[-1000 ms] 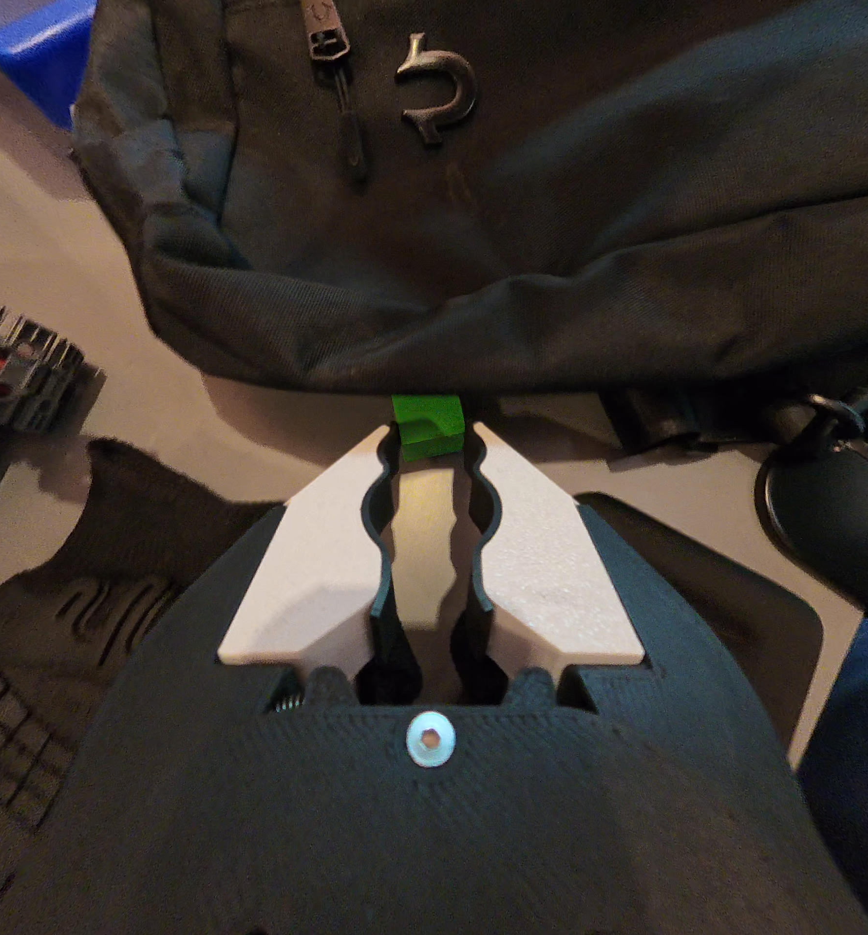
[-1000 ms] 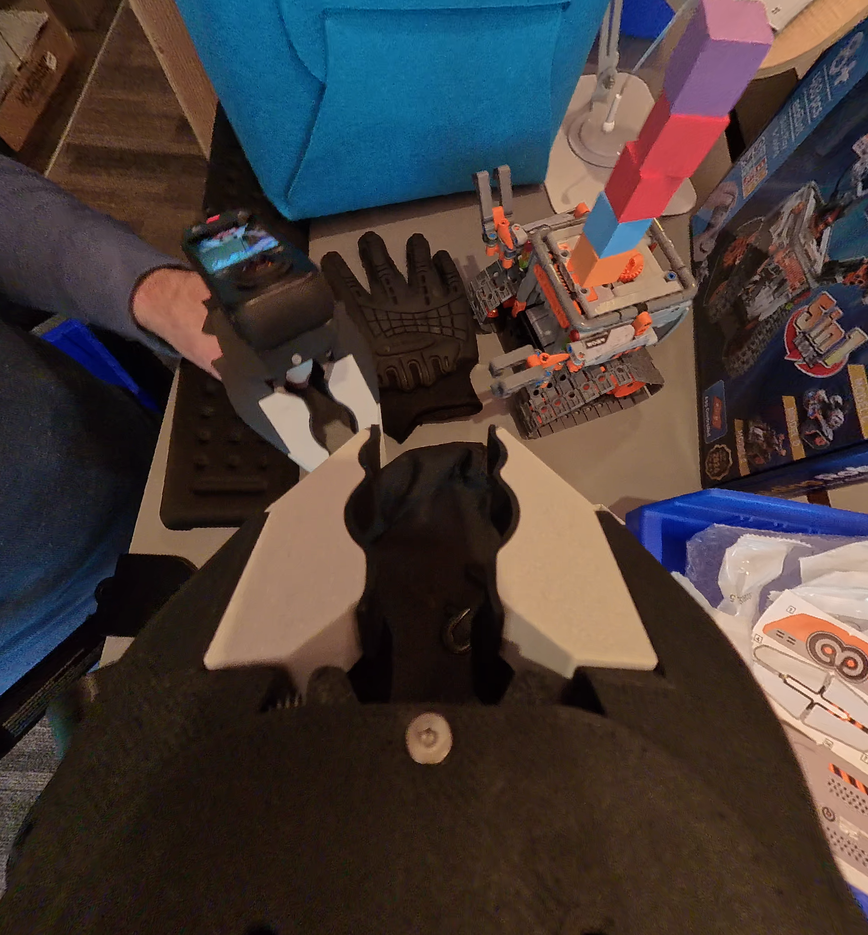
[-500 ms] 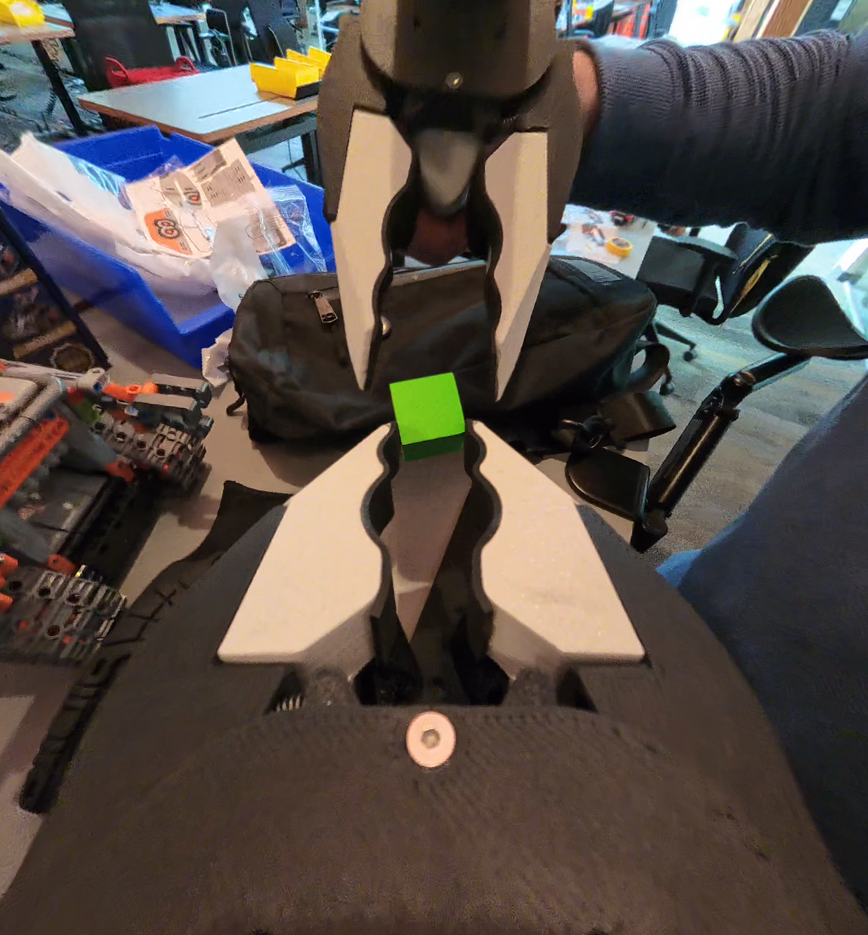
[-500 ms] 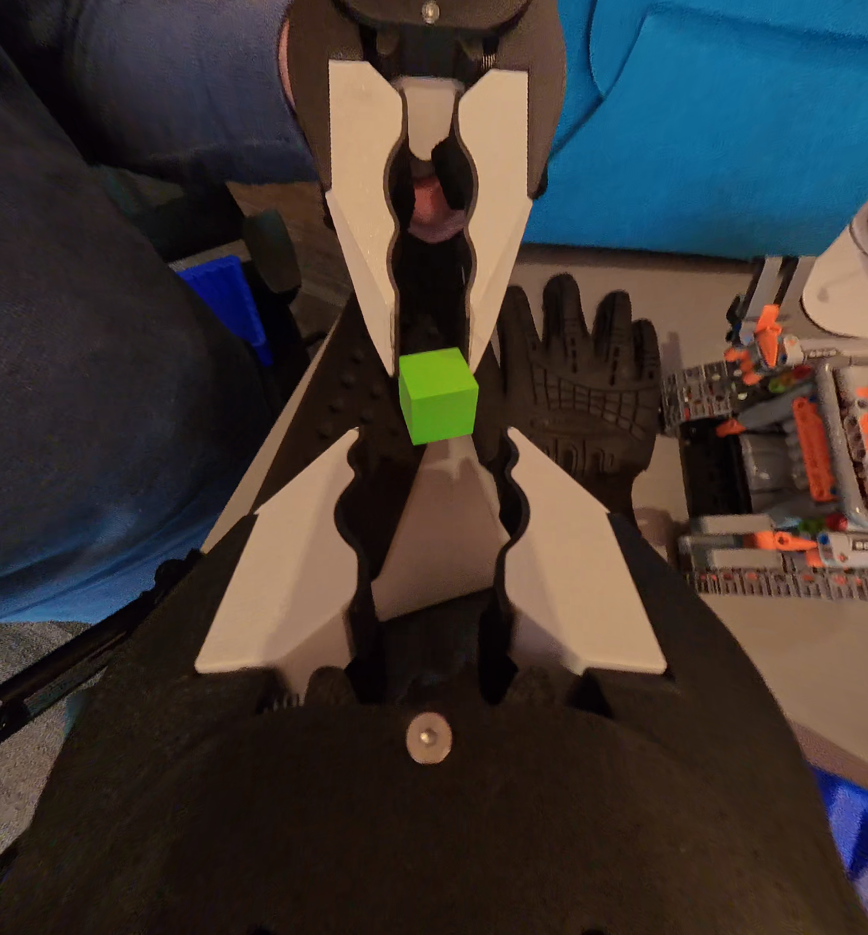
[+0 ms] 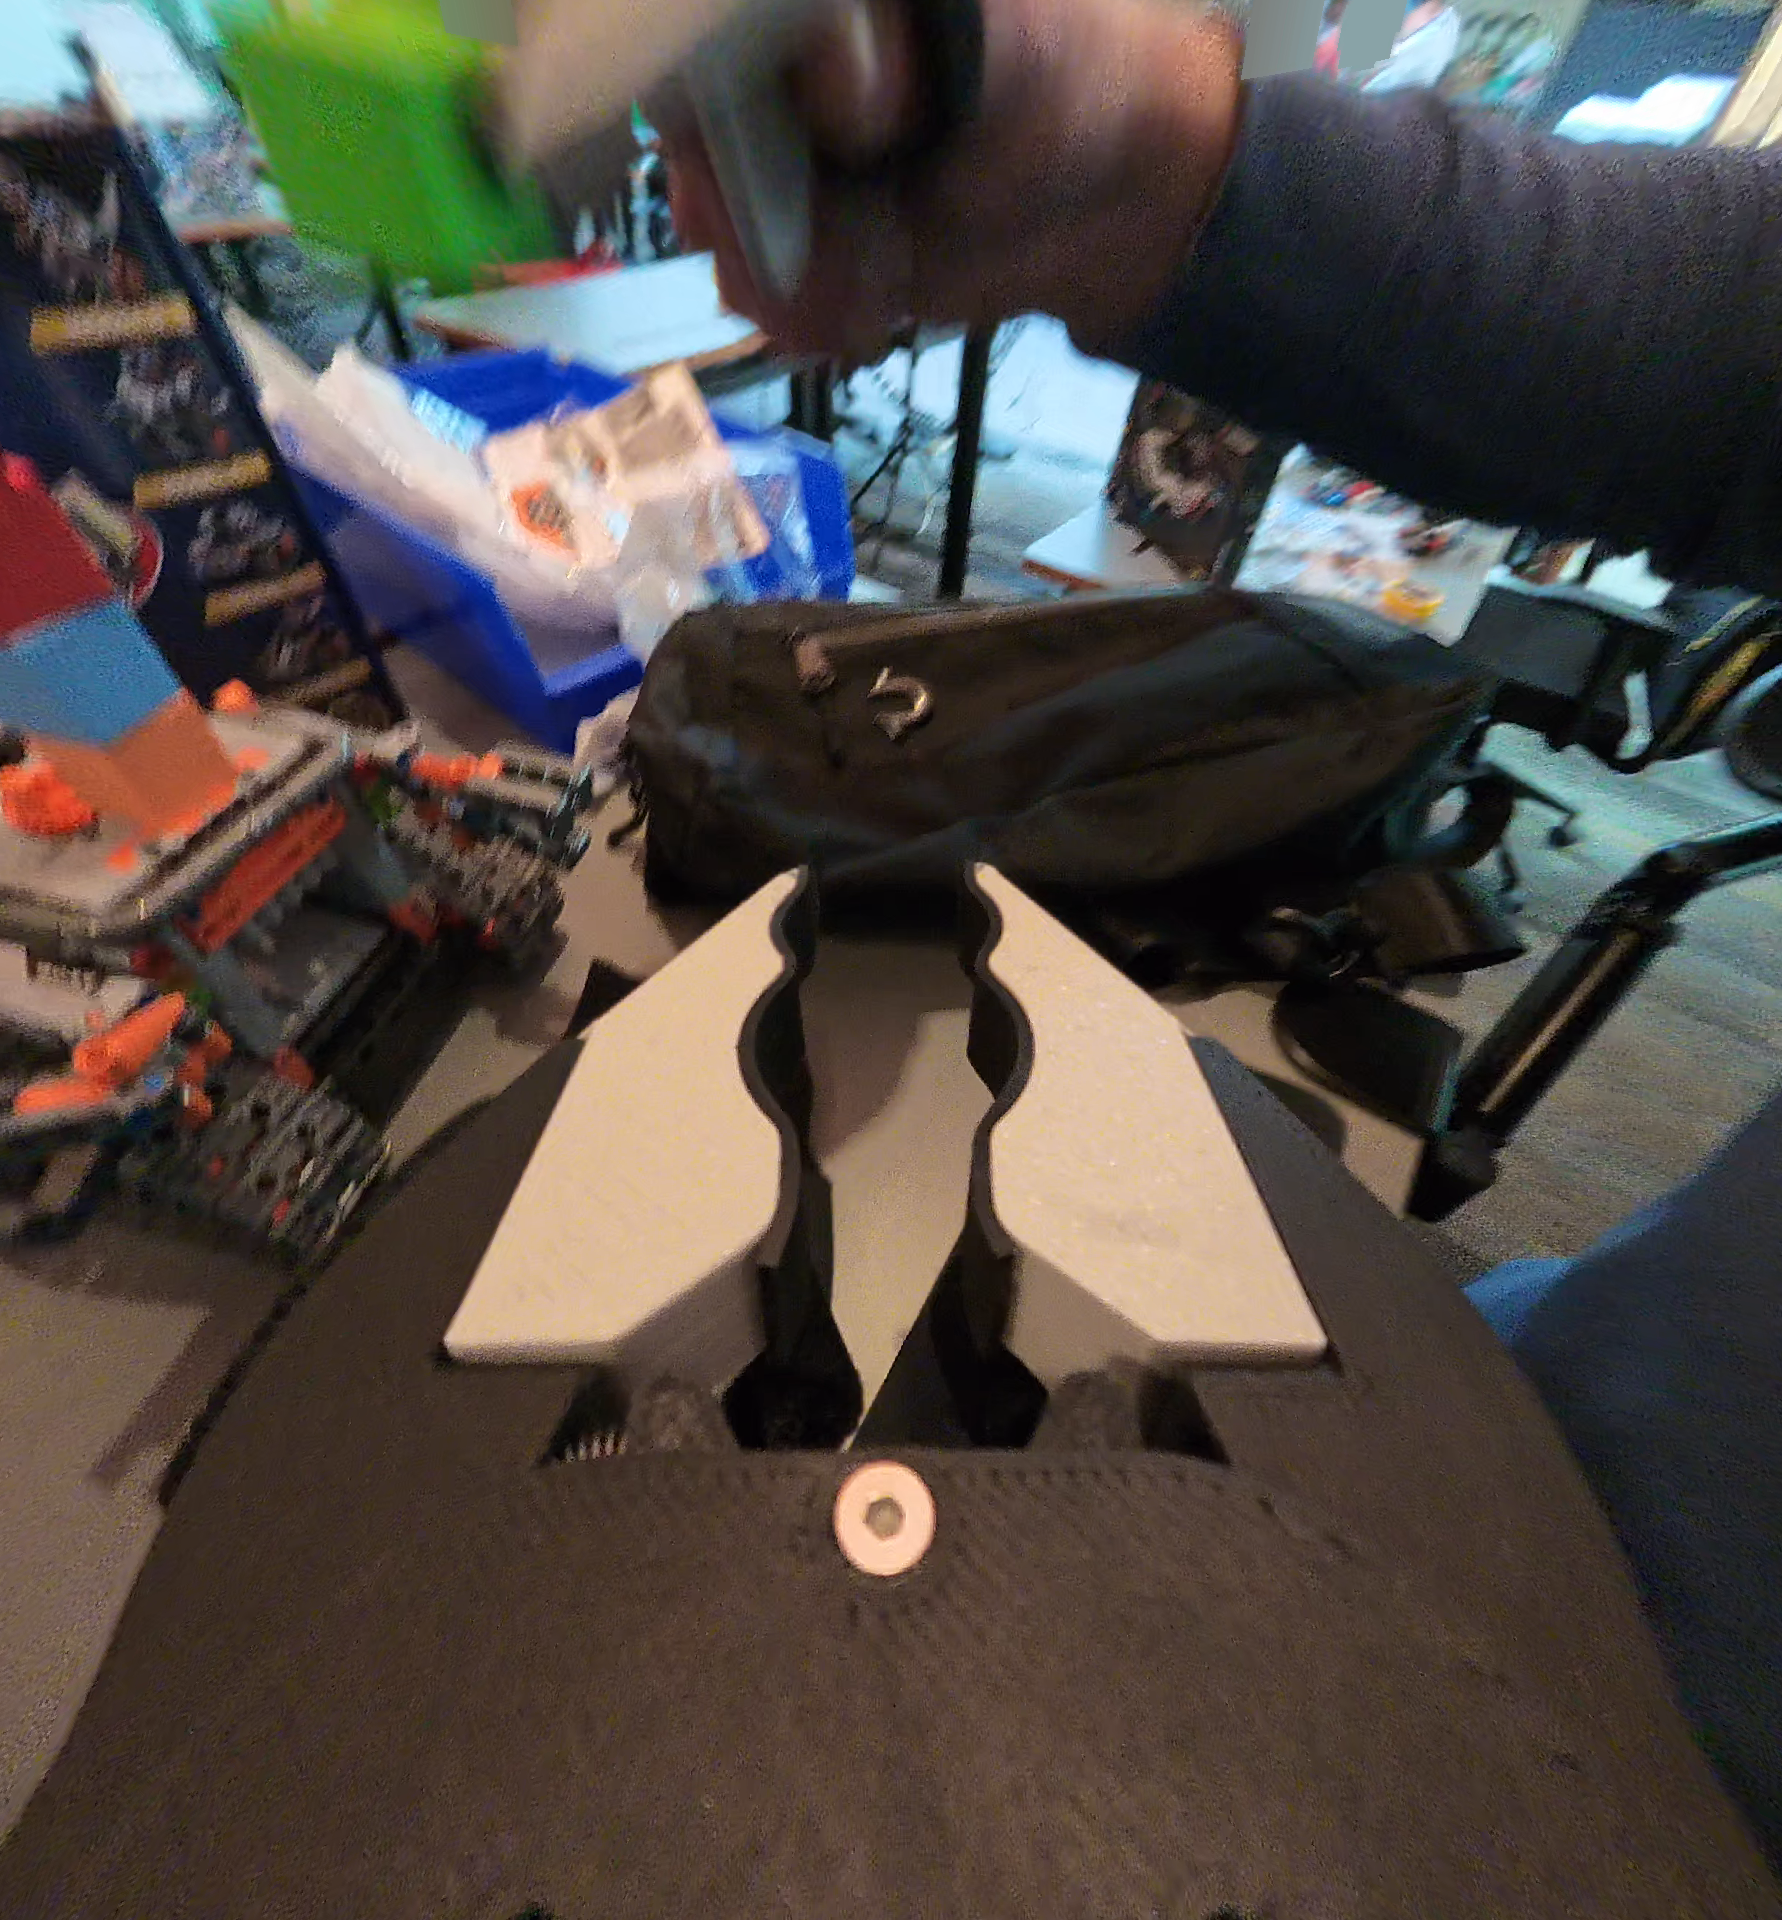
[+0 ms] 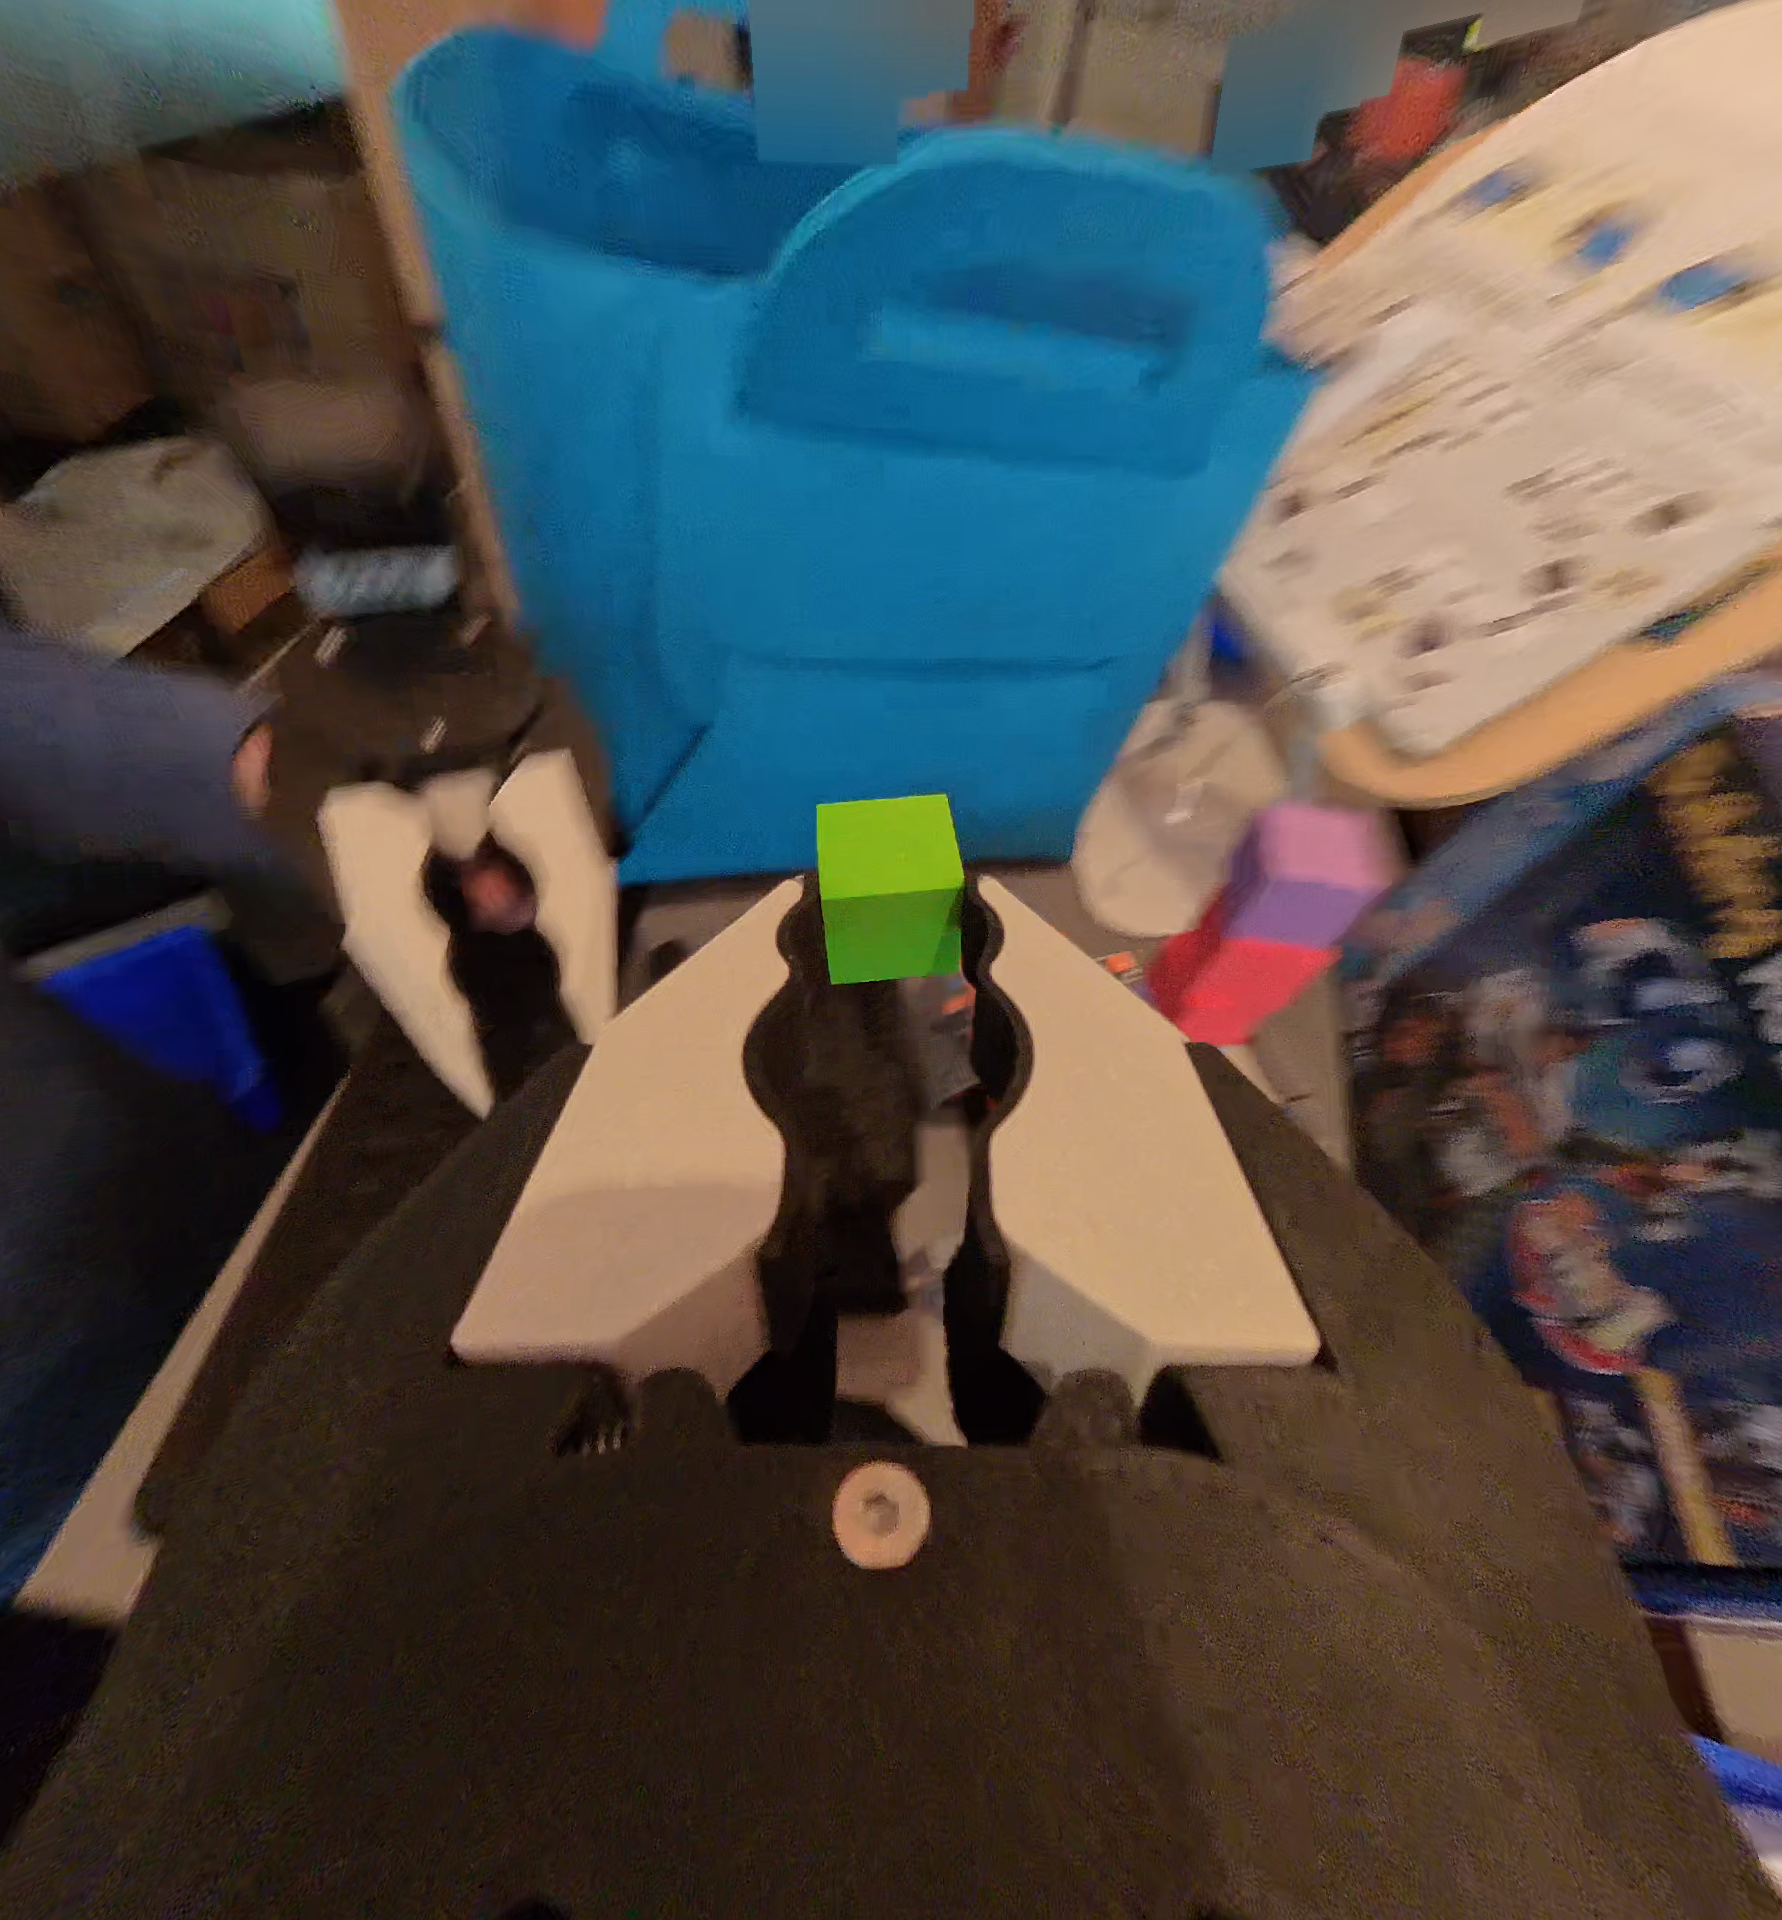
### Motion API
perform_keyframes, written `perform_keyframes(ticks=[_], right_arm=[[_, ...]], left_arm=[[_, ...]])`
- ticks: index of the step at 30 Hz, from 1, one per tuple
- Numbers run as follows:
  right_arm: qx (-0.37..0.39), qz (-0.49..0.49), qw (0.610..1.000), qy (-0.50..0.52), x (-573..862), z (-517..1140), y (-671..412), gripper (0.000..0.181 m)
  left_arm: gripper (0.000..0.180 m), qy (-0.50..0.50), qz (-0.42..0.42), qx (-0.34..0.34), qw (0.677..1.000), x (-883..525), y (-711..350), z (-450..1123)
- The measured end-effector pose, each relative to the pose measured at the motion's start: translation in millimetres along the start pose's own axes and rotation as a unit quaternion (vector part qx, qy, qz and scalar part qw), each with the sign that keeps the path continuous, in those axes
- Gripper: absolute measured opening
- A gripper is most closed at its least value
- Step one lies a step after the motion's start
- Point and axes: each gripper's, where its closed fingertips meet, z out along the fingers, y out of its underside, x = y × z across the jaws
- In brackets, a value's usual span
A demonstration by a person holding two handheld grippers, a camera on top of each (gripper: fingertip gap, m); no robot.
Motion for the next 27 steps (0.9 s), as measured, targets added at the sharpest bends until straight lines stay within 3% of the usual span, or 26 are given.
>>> perform_keyframes(ticks=[5, 9, 21, 27], right_arm=[[0.035, 0.007, 0.996, 0.079, 73, 8, -27, 0.025], [0.053, 0.028, 0.995, 0.084, 96, 23, -28, 0.025], [0.022, 0.048, 0.996, 0.071, 112, 37, -6, 0.026], [0.038, 0.048, 0.994, 0.086, 114, 25, -16, 0.046]], left_arm=[[0.016, -0.108, 0.004, -0.099, 0.989, -36, 70, 25], [0.014, -0.131, -0.007, -0.137, 0.982, -48, 98, 34], [0.013, -0.138, 0.020, -0.133, 0.981, -50, 96, 37], [0.017, -0.138, 0.021, -0.125, 0.982, -51, 94, 37]])
